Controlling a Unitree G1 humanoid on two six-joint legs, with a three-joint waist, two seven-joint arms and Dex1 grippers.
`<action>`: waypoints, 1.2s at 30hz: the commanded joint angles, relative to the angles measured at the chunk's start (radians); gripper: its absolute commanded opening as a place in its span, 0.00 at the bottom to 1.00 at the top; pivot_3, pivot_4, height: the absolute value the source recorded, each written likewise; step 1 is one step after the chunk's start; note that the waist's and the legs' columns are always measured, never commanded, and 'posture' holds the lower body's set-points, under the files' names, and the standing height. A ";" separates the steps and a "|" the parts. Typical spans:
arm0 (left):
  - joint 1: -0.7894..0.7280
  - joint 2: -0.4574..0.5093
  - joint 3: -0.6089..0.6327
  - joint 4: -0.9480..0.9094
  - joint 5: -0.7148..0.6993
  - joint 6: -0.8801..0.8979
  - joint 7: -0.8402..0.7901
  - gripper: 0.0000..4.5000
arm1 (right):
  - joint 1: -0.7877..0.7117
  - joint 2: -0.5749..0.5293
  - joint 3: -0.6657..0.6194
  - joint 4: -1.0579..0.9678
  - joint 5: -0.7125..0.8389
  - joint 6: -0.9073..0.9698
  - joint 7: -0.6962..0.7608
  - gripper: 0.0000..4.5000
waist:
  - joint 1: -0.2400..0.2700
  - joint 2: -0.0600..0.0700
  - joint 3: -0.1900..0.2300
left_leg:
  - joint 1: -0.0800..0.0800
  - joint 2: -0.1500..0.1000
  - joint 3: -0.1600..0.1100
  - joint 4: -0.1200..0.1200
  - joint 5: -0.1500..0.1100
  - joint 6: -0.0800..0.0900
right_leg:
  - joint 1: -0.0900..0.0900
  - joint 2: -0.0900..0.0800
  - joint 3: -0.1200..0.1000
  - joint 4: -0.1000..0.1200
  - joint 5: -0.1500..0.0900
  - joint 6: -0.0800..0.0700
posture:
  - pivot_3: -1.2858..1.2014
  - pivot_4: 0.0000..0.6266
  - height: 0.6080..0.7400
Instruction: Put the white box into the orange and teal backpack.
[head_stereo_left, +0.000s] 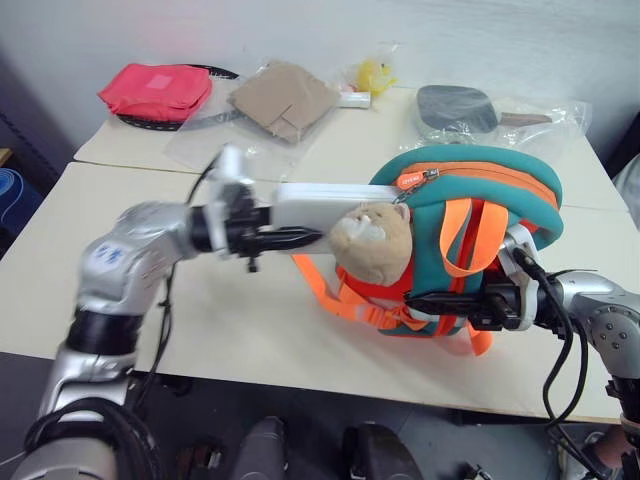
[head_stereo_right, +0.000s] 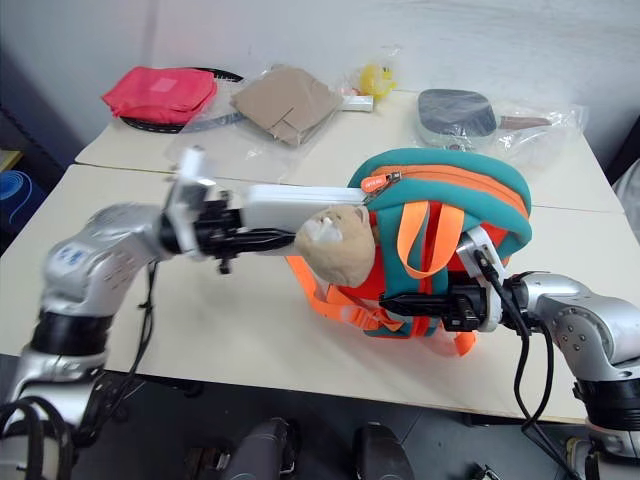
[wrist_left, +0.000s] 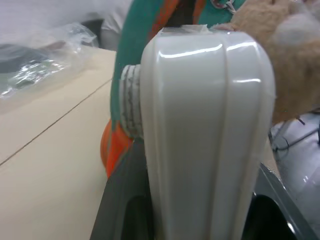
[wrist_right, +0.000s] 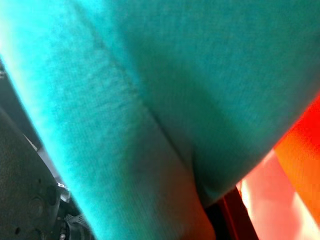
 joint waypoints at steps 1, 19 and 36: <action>-0.090 -0.070 -0.144 0.145 0.121 -0.010 -0.059 0.28 | -0.003 -0.004 0.011 -0.027 -0.016 -0.016 0.029 0.00 | -0.006 0.000 0.000 | 0.000 0.000 0.001 0.000 0.000 0.000 | 0.000 0.000 0.001 0.000 0.000 0.001 | 0.52 0.24 1.00; 0.096 -0.056 0.113 0.141 0.098 -0.305 -0.213 1.00 | 0.081 0.064 -0.034 -0.067 -0.030 -0.063 -0.074 0.00 | -0.032 0.001 0.000 | 0.001 0.003 -0.001 0.001 0.002 -0.004 | -0.002 0.002 0.001 0.003 0.000 0.001 | 0.52 0.24 1.00; 0.274 -0.027 0.163 -0.379 -0.062 -0.135 -0.012 1.00 | 0.020 0.101 0.017 0.063 -0.142 -0.141 -0.037 0.00 | -0.019 0.001 0.000 | 0.001 0.001 -0.002 0.001 0.000 0.000 | 0.001 0.000 0.001 0.001 0.000 0.001 | 0.52 0.24 1.00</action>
